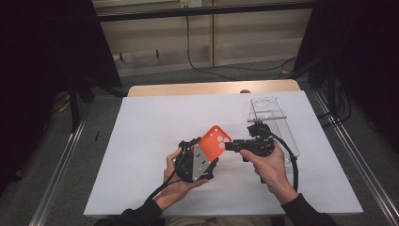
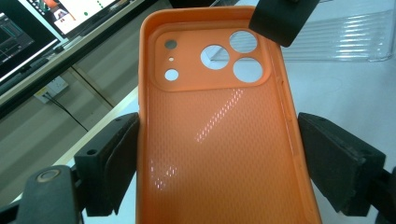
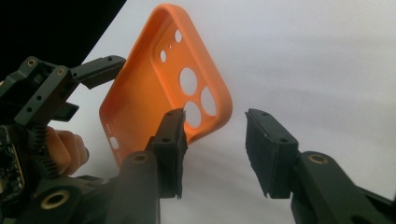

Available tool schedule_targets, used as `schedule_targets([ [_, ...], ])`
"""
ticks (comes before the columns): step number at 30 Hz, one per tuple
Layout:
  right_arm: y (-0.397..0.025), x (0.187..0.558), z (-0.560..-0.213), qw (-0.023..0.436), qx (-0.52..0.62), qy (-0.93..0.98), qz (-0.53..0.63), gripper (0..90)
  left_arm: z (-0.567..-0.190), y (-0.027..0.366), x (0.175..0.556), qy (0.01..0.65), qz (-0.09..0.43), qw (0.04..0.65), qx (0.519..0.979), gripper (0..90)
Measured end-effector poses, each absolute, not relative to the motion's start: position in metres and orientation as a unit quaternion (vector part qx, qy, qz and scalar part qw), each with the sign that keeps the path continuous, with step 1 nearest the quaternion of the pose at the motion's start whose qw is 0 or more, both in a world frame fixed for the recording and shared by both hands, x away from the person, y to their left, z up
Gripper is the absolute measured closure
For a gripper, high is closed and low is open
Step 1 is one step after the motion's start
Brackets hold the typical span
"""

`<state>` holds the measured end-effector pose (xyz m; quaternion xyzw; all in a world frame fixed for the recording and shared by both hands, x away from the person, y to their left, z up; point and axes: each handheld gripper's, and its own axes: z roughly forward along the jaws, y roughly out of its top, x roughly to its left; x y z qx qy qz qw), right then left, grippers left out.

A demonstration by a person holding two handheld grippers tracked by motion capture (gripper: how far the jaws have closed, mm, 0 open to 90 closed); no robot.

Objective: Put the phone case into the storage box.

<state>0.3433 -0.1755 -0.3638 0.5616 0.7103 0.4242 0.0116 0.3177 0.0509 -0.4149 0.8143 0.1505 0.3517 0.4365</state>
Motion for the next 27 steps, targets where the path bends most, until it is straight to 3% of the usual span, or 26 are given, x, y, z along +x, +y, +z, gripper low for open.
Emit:
schedule_targets([
  [16,-0.169,0.352,-0.365,-0.002,0.571,0.701,0.427,71.1,-0.413,0.052,0.318,0.151,0.356,0.438,0.811,16.1],
  [27,-0.172,0.355,-0.368,-0.023,0.586,0.682,0.436,73.3,-0.413,0.052,0.317,0.153,0.357,0.446,0.806,16.1],
])
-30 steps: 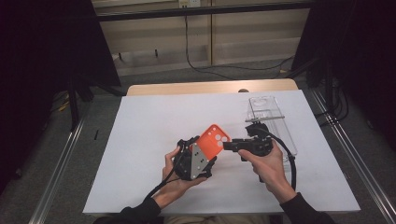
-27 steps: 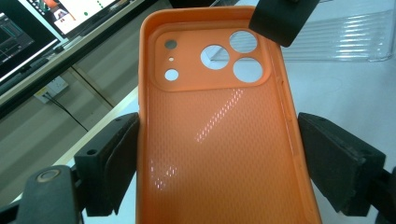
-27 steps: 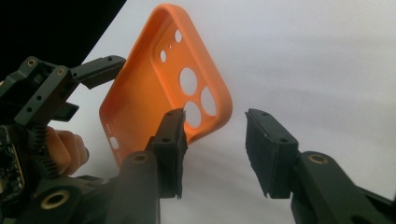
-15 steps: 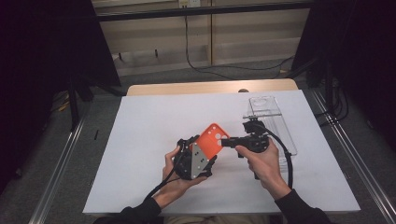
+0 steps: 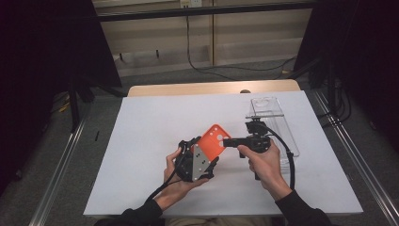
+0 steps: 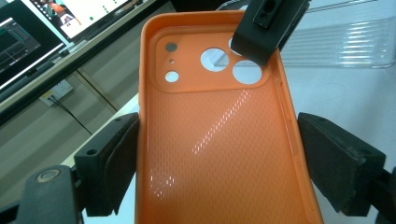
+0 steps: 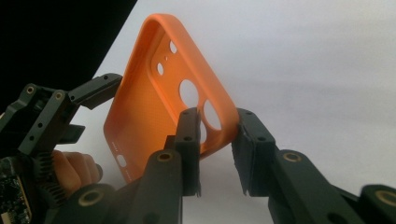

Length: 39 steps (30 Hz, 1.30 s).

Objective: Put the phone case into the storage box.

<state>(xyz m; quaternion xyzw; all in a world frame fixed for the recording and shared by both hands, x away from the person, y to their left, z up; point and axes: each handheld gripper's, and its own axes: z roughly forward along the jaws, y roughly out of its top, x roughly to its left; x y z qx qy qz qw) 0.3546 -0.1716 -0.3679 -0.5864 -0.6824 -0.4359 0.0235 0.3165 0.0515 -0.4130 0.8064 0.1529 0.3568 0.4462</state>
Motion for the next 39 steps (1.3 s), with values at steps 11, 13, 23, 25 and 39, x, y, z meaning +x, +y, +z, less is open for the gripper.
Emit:
schedule_targets([
  [11,-0.173,0.354,-0.37,0.026,-0.584,-0.668,-0.46,79.6,-0.417,0.05,0.32,0.162,0.364,0.438,0.806,15.8],
  [13,-0.173,0.353,-0.37,0.025,-0.583,-0.665,-0.466,80.8,-0.418,0.049,0.322,0.168,0.363,0.439,0.804,15.7],
  [23,-0.17,0.349,-0.366,0.003,-0.572,-0.666,-0.479,81.7,-0.418,0.05,0.326,0.179,0.346,0.455,0.801,15.3],
  [25,-0.17,0.35,-0.365,0.004,-0.569,-0.666,-0.481,81.8,-0.417,0.052,0.327,0.175,0.338,0.462,0.801,14.4],
  [39,-0.175,0.347,-0.361,-0.033,-0.556,-0.68,-0.476,82.1,-0.414,0.059,0.33,0.201,0.26,0.514,0.792,3.6],
])
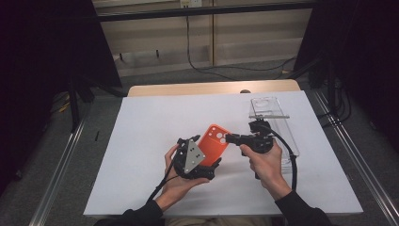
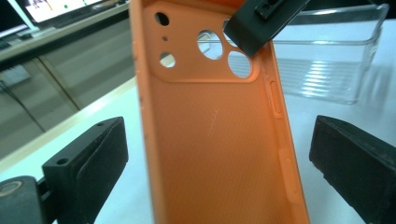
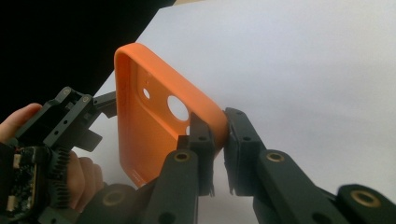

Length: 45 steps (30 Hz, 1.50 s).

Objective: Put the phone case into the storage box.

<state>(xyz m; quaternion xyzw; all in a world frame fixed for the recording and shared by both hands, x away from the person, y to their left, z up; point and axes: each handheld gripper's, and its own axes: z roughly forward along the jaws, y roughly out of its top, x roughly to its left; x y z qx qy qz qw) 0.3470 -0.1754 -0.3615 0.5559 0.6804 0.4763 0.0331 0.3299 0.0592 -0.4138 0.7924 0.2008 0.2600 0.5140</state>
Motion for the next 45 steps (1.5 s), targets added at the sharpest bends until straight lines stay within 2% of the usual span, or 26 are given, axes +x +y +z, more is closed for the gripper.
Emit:
schedule_targets([
  [8,-0.182,0.347,-0.359,0.053,0.55,0.683,0.477,82.2,-0.413,0.072,0.335,0.229,0.242,0.513,0.791,3.3],
  [14,-0.187,0.346,-0.357,0.071,0.542,0.685,0.482,82.1,-0.411,0.087,0.338,0.254,0.203,0.528,0.785,3.3],
  [24,-0.195,0.34,-0.355,0.119,0.517,0.689,0.493,82.2,-0.405,0.112,0.339,0.28,0.223,0.54,0.762,4.9],
  [32,-0.204,0.331,-0.354,0.143,0.506,0.693,0.493,82.2,-0.407,0.134,0.34,0.294,0.208,0.574,0.735,4.8],
  [45,-0.223,0.324,-0.351,0.184,0.503,0.686,0.493,82.2,-0.41,0.177,0.33,0.314,0.242,0.576,0.715,4.0],
])
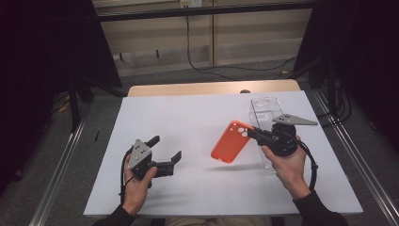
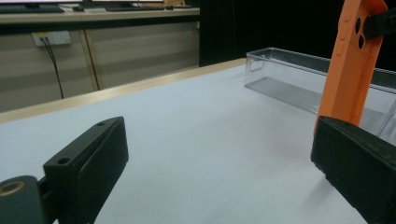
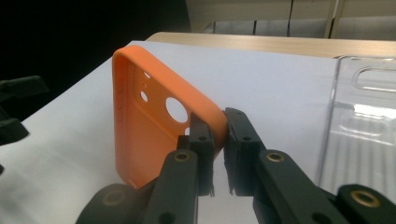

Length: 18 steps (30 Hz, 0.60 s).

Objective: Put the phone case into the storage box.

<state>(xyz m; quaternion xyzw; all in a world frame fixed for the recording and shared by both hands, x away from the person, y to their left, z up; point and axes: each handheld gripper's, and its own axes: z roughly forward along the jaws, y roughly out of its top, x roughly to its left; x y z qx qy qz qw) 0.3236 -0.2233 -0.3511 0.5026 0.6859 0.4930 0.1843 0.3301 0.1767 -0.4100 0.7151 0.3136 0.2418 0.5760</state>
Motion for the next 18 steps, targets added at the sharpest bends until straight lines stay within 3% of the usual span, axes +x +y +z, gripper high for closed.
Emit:
schedule_targets([
  [10,-0.23,0.32,-0.344,0.23,0.482,0.691,0.487,82.2,-0.415,0.215,0.323,0.352,0.249,0.579,0.691,3.5],
  [18,-0.231,0.32,-0.337,0.251,0.471,0.695,0.482,82.2,-0.419,0.228,0.315,0.354,0.262,0.564,0.699,3.3],
])
